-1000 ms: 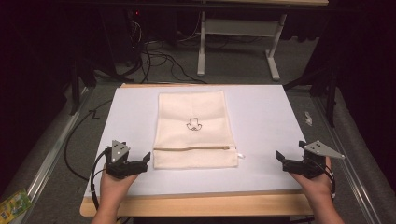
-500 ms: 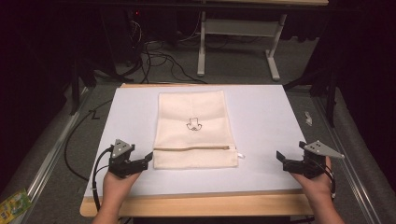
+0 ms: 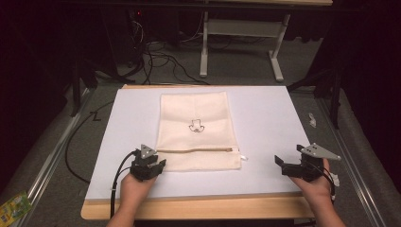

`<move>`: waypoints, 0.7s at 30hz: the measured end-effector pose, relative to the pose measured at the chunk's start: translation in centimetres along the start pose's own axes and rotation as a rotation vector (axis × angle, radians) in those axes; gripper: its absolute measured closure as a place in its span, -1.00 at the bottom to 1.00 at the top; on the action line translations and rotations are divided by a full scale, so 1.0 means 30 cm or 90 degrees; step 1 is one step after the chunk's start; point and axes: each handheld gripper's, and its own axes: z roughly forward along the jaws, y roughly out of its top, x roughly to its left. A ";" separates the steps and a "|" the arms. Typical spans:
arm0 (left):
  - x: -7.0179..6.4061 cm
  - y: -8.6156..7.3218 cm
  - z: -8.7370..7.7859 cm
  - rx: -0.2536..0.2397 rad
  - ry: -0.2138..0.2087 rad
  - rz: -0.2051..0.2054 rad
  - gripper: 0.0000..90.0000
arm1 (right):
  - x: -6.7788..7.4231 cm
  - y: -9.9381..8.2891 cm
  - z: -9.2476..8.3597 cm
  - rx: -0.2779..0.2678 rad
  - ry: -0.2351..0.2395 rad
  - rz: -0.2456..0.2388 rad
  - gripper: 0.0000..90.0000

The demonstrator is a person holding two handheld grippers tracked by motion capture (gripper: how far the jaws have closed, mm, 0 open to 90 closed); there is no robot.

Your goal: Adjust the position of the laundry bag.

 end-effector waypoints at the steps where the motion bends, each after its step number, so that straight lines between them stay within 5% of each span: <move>1: 0.000 -0.002 -0.001 -0.001 -0.005 0.004 0.59 | 0.003 -0.001 0.002 0.003 0.001 0.003 -0.94; 6: -0.020 -0.001 -0.009 0.010 -0.033 0.041 0.91 | 0.013 -0.004 0.009 0.009 0.012 0.004 -0.91; 9: -0.037 -0.008 -0.027 0.031 -0.099 0.060 0.92 | 0.025 -0.004 0.013 0.009 0.025 0.011 -0.85; 12: -0.075 -0.012 -0.049 0.056 -0.132 0.102 0.92 | 0.048 -0.001 0.025 0.009 0.040 0.007 -0.79; 17: -0.130 -0.007 -0.051 0.067 -0.127 0.149 0.92 | 0.097 0.018 0.065 0.009 0.084 0.017 -0.33; 21: -0.126 -0.008 -0.049 0.065 -0.133 0.153 0.91 | 0.163 0.035 0.148 0.054 0.116 0.003 -0.03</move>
